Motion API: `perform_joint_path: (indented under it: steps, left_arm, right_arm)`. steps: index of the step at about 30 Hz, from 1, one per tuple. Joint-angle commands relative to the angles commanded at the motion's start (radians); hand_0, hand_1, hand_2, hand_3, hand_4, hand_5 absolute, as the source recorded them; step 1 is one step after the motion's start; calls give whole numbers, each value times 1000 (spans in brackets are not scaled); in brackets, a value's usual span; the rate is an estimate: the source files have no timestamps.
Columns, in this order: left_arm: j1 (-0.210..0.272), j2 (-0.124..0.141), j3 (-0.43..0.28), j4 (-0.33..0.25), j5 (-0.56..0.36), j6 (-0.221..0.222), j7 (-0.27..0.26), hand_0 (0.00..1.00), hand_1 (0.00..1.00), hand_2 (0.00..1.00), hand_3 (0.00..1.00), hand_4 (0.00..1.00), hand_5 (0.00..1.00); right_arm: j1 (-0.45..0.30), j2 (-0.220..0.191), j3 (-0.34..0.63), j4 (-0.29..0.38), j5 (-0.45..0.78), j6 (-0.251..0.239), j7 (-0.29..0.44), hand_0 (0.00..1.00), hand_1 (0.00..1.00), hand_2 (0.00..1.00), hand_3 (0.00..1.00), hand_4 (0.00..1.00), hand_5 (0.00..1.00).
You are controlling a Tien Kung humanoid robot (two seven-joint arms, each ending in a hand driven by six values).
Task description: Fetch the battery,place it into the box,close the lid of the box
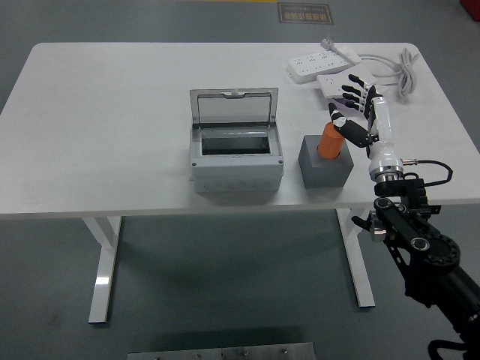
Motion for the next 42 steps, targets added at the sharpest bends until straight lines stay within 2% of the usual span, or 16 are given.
perform_joint_path:
  steps: [11, 12, 20, 23, 24, 29, 30, 42]
  left_arm:
    - [10, 1, -5, -3, 3, -12, 16, 681, 741, 646, 587, 611, 214]
    - [11, 1, -6, -3, 4, -13, 18, 680, 741, 646, 587, 608, 212]
    - [20, 6, -17, -6, 14, -31, 45, 680, 740, 645, 588, 607, 213]
    - [23, 8, -22, -7, 20, -35, 55, 680, 740, 645, 588, 607, 213]
    - [24, 8, -24, -7, 22, -35, 57, 678, 740, 644, 589, 606, 211]
    - [25, 9, -26, -7, 28, -38, 61, 678, 740, 644, 589, 606, 211]
    - [24, 9, -25, -7, 28, -38, 60, 679, 741, 645, 589, 605, 210]
    - [24, 8, -28, -8, 36, -38, 59, 679, 741, 643, 587, 603, 208]
  right_arm:
    - [21, -3, -118, -33, 60, -31, 38, 707, 735, 738, 818, 747, 41]
    - [23, -4, -128, -33, 63, -32, 39, 659, 675, 679, 762, 748, 45]
    - [40, -5, -193, -40, 73, -35, 37, 672, 685, 680, 751, 752, 49]
    - [44, -5, -205, -44, 72, -33, 33, 672, 685, 680, 751, 752, 49]
    - [45, -5, -207, -46, 69, -32, 32, 717, 733, 722, 807, 763, 66]
    - [49, -4, -211, -55, 61, -25, 25, 717, 733, 722, 807, 763, 66]
    - [50, -4, -210, -57, 59, -23, 23, 738, 758, 758, 823, 778, 86]
    - [57, -5, -203, -60, 41, -11, 8, 756, 767, 759, 821, 783, 97]
